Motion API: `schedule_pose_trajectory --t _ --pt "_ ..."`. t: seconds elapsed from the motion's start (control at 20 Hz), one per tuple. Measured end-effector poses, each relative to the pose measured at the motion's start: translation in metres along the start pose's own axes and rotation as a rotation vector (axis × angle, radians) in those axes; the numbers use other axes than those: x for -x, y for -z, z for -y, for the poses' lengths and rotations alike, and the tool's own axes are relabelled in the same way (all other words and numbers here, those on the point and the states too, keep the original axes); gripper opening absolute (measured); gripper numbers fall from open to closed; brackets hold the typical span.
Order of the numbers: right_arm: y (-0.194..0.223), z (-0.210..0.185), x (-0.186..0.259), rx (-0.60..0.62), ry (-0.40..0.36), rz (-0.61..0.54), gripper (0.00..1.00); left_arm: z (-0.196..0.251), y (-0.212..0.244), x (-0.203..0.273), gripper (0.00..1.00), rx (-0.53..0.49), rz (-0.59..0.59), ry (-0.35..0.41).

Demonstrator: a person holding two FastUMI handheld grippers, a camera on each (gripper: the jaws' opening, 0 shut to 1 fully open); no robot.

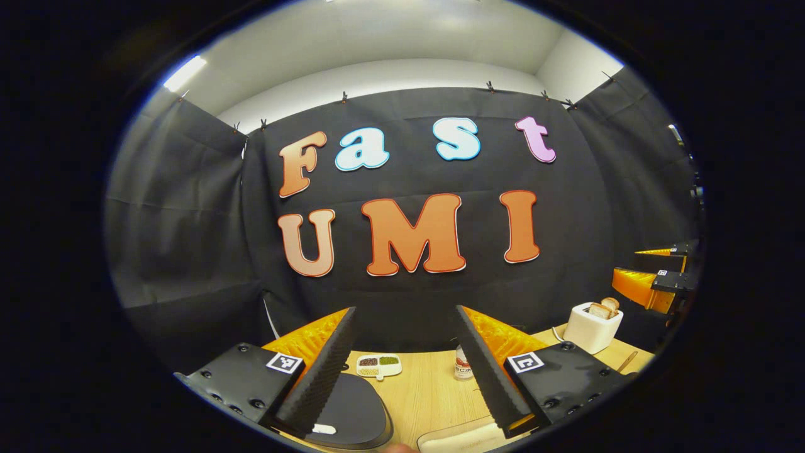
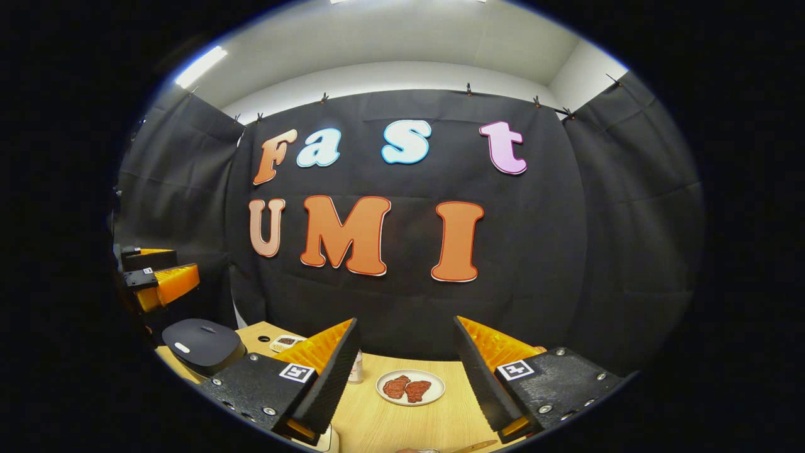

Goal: Close the left gripper, press the button to open the rice cooker; take a wooden spoon from the chopstick holder with the right hand, scoop a spoonful of rice and pour it into the rice cooker, then put the wooden spoon back into the chopstick holder.

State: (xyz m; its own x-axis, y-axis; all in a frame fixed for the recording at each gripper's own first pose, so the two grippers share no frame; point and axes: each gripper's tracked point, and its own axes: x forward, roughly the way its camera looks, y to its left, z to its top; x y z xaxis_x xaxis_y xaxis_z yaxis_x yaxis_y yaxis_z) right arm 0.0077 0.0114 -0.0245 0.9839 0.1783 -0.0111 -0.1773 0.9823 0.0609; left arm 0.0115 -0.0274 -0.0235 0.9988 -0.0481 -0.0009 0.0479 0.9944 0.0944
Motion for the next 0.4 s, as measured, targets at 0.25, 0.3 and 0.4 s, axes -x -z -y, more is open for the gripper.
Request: schedule_pose_trajectory --t 0.25,0.3,0.4 --pt "0.006 0.002 -0.004 -0.009 0.009 -0.028 0.9 -0.007 0.007 -0.001 0.99 0.005 -0.015 -0.035" --pt "0.006 0.002 -0.005 -0.015 0.017 -0.029 0.9 -0.009 0.006 -0.001 0.99 0.011 -0.015 -0.033" --pt "0.007 0.001 -0.008 -0.019 0.028 -0.038 0.9 -0.017 0.009 -0.001 0.99 0.009 -0.008 -0.039"
